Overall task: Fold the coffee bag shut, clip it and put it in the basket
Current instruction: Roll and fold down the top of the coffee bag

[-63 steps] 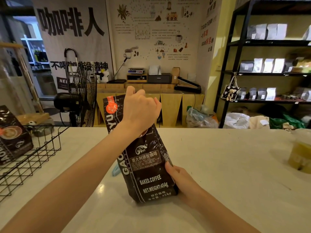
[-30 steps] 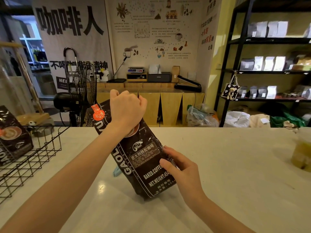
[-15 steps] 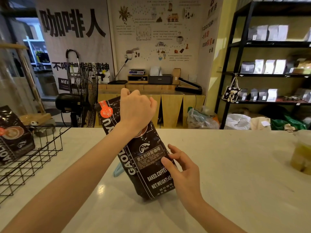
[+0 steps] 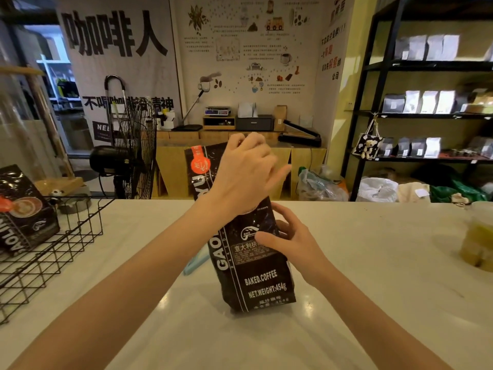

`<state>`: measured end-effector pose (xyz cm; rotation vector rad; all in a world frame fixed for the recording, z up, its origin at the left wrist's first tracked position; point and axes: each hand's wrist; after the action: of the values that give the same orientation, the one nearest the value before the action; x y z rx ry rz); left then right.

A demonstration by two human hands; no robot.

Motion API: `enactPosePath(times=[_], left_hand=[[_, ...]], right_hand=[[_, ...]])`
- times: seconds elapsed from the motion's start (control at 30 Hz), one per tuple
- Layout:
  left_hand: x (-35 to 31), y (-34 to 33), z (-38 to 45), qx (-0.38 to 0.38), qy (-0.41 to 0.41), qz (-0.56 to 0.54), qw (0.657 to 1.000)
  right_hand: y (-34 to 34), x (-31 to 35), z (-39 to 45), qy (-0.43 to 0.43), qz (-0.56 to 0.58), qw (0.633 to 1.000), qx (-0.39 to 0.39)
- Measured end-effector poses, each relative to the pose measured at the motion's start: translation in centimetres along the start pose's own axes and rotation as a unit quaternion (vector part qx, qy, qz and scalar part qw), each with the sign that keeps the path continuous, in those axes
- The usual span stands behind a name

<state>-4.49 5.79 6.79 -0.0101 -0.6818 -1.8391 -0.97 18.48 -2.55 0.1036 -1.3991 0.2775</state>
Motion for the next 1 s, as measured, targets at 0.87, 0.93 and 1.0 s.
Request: enactPosePath(times=[0.87, 0.93, 1.0], left_hand=[[-1.2, -0.9, -6.9, 0.078, 0.502, -0.673, 0.538], [-1.1, -0.9, -7.0, 0.077, 0.501, -0.662, 0.552], [-1.0, -0.9, -7.0, 0.079, 0.498, -0.654, 0.564]], right_hand=[[2.4, 3.8, 2.0, 0.135, 0.041, 0.986, -0.090], [2.5, 3.8, 2.3, 0.126, 0.047, 0.987, -0.090], [2.5, 3.7, 2.4, 0.121, 0.052, 0.988, -0.084]])
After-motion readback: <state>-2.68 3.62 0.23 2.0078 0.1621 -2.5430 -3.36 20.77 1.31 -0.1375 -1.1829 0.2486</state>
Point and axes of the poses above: each hand's wrist, its own z-axis towards the middle knuckle, its own y-axis out of the back of the hand, x = y × z, and after that the axes turned 7 degrees about z, right-handed
